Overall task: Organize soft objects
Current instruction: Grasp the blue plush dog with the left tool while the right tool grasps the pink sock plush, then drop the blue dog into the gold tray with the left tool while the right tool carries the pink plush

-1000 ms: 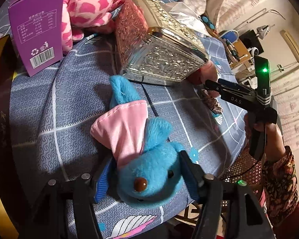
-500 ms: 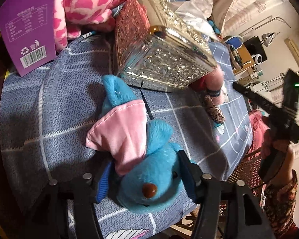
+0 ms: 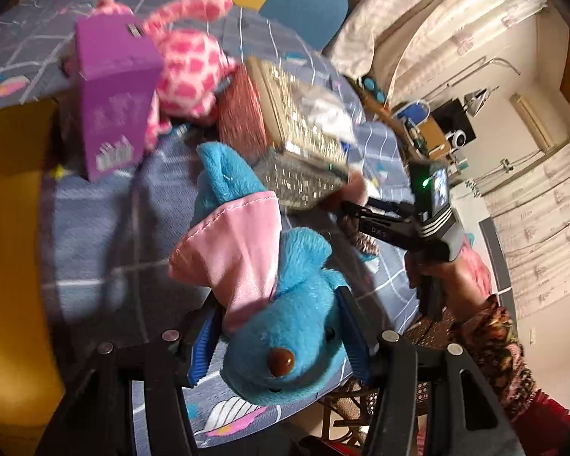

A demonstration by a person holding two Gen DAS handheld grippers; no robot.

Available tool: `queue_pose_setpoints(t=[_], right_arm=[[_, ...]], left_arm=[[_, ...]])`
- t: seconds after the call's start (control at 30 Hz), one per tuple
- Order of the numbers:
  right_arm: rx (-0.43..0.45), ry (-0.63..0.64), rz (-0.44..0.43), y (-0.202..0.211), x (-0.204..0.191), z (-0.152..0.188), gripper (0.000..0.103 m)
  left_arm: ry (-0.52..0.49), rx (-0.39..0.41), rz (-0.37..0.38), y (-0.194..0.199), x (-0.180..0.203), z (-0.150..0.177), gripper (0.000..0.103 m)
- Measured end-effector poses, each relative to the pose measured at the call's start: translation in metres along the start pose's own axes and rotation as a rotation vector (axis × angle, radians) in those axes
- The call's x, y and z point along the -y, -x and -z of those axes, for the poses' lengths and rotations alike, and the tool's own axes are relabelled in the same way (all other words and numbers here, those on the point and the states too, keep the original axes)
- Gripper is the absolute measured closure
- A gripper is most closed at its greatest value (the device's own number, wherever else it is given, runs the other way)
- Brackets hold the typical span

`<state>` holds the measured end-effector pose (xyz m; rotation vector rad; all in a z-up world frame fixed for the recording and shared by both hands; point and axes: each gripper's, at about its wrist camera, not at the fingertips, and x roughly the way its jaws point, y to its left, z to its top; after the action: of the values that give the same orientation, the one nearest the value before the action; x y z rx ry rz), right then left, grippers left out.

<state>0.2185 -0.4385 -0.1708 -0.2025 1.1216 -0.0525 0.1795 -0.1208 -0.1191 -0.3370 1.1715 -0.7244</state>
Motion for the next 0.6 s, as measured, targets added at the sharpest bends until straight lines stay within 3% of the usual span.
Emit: queue_pose_setpoints(t=[0.3,0.6], right_arm=[[0.093,-0.219,-0.072,0.030,0.027,-0.001,0.071],[0.210,-0.408,-0.192,0.082,0.028,0.004,0.073]], left_arm=[[0.026,0.100,-0.066,0.055,-0.032,-0.014,0.045],[0.079,0.129,-0.169,0.093,-0.089,-0.017,0.045]])
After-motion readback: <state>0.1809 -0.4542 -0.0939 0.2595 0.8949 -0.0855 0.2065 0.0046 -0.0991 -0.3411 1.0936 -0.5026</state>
